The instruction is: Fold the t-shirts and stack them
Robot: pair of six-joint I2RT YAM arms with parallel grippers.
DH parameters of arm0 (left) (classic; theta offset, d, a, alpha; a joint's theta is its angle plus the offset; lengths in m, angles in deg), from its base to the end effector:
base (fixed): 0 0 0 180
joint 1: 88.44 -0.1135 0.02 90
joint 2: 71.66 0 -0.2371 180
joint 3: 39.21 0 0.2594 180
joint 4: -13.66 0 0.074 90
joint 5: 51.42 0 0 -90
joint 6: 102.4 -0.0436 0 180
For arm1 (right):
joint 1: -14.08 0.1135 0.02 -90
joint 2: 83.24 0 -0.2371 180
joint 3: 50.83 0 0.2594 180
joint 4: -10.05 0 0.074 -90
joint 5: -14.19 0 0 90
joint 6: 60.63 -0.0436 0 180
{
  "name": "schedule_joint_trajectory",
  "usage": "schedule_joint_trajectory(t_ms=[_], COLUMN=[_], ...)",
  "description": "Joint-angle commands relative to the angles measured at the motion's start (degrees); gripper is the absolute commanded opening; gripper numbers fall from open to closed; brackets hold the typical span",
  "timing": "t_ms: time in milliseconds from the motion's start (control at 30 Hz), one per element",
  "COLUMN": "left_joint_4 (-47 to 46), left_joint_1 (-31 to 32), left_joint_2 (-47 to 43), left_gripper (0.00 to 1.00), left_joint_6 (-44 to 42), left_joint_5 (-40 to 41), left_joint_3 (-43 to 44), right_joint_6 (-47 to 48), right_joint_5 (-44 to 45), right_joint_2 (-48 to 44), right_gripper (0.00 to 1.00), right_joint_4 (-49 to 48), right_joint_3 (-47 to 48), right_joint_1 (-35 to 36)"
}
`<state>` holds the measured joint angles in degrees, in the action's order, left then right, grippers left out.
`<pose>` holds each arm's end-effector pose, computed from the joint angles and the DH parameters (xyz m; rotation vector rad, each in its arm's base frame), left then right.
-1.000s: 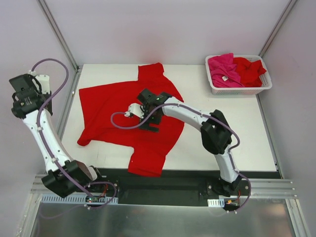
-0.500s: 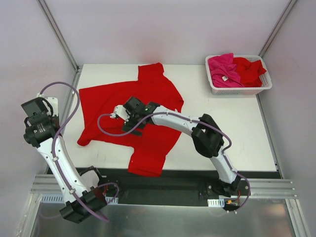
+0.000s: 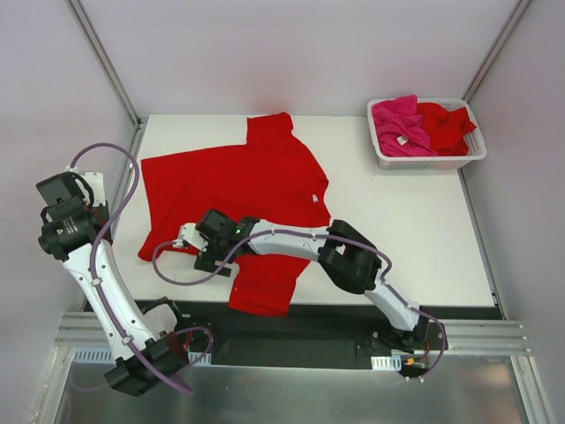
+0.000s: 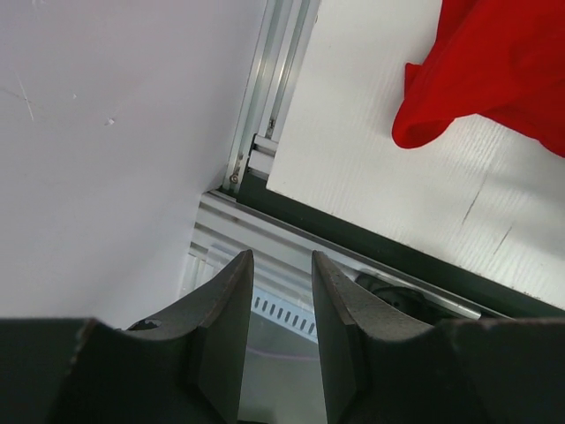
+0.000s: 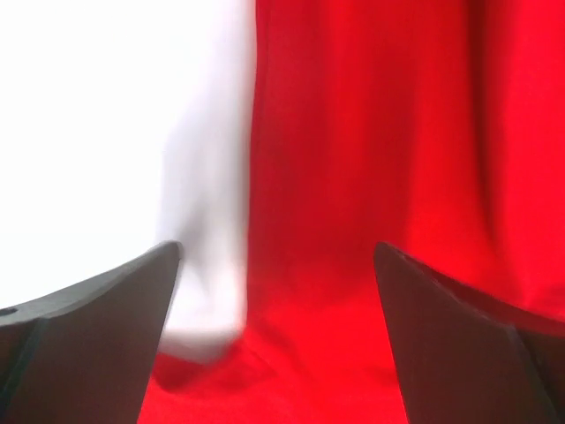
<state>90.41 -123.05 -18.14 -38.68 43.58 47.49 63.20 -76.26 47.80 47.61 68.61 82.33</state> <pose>0.1470 0.1061 0.3652 -0.2204 2.4045 0.6156 0.1874 0.4707 0.1512 -1.9062 1.5368 0.2789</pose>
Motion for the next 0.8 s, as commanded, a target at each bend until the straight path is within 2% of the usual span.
schedule_joint_trajectory(t_ms=[0, 167, 367, 400, 500, 767], left_joint_4=[2.6, 5.1, 7.6, 7.8, 8.3, 9.0], left_joint_1=[-0.4, -0.3, -0.4, -0.4, -0.4, -0.3], left_joint_2=[-0.9, -2.4, -4.3, -4.6, -5.1, -5.4], left_gripper=[0.33, 0.33, 0.33, 0.34, 0.34, 0.34], left_joint_6=[1.7, 2.7, 5.5, 5.2, 5.0, 5.6], left_joint_5=[-3.1, -3.0, -3.6, -3.3, -2.5, -2.7], left_joint_3=[3.1, 3.5, 3.6, 3.3, 3.2, 4.6], right_joint_6=[-1.1, -0.3, 1.5, 1.9, 4.8, 15.3], right_joint_5=[-1.6, -3.6, -19.0, -23.3, -28.8, -39.3], right_joint_2=[2.4, 2.8, 3.1, 3.3, 3.5, 4.7], right_gripper=[0.96, 0.96, 0.96, 0.96, 0.96, 0.96], right_joint_4=[-1.9, -1.8, 2.0, 4.2, 7.7, 20.7], right_joint_3=[-1.6, -2.6, -2.9, -2.0, -1.6, 2.0], right_joint_1=[0.6, 0.4, 0.3, 0.3, 0.4, 0.5])
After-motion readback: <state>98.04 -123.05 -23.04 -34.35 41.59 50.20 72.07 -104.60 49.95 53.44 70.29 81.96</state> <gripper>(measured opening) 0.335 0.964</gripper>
